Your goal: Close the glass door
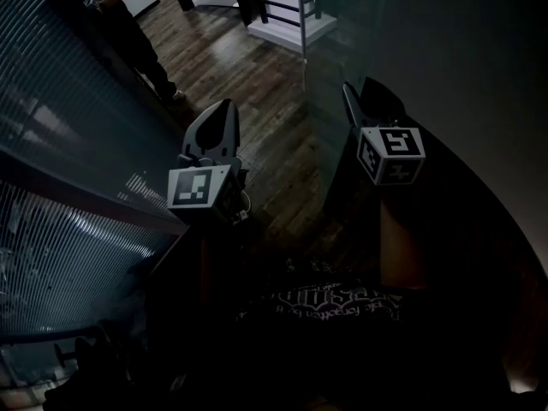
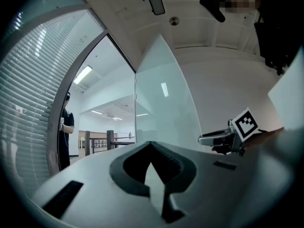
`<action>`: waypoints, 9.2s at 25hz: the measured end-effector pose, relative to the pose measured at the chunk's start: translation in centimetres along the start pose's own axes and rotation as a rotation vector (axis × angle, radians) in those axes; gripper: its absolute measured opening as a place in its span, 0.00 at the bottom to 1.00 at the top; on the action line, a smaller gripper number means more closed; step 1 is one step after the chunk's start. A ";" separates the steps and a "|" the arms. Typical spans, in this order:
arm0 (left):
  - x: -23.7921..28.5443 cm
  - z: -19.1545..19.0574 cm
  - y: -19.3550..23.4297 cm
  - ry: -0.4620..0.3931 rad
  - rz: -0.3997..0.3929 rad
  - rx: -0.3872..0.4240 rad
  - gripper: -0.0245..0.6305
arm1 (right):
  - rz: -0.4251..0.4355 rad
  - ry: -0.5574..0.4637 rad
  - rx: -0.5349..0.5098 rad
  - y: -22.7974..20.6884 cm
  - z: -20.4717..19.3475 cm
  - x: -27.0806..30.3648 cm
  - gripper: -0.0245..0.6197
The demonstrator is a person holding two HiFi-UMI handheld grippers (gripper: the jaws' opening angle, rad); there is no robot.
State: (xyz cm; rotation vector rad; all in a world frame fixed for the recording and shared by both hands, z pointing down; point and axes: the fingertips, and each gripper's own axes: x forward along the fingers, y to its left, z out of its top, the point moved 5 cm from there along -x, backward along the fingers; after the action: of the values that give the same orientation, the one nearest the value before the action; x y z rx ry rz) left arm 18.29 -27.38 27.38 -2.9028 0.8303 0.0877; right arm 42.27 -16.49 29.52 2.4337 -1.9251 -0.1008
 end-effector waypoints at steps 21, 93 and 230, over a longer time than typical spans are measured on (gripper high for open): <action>-4.5 0.0 5.4 0.007 0.176 0.028 0.04 | 0.114 -0.017 -0.006 7.1 -0.2 3.4 0.26; -7.8 0.5 21.4 -0.025 0.573 0.107 0.04 | 0.567 -0.067 -0.042 24.4 0.4 17.7 0.26; -6.5 -3.3 43.6 0.032 0.666 0.112 0.04 | 0.594 -0.083 -0.016 40.3 1.1 41.9 0.04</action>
State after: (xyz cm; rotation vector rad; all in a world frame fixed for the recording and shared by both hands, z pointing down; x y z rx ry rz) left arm -10.21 -61.15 26.89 -2.4073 1.7032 0.0497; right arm 12.69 -66.59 30.08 1.7687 -2.5690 -0.1954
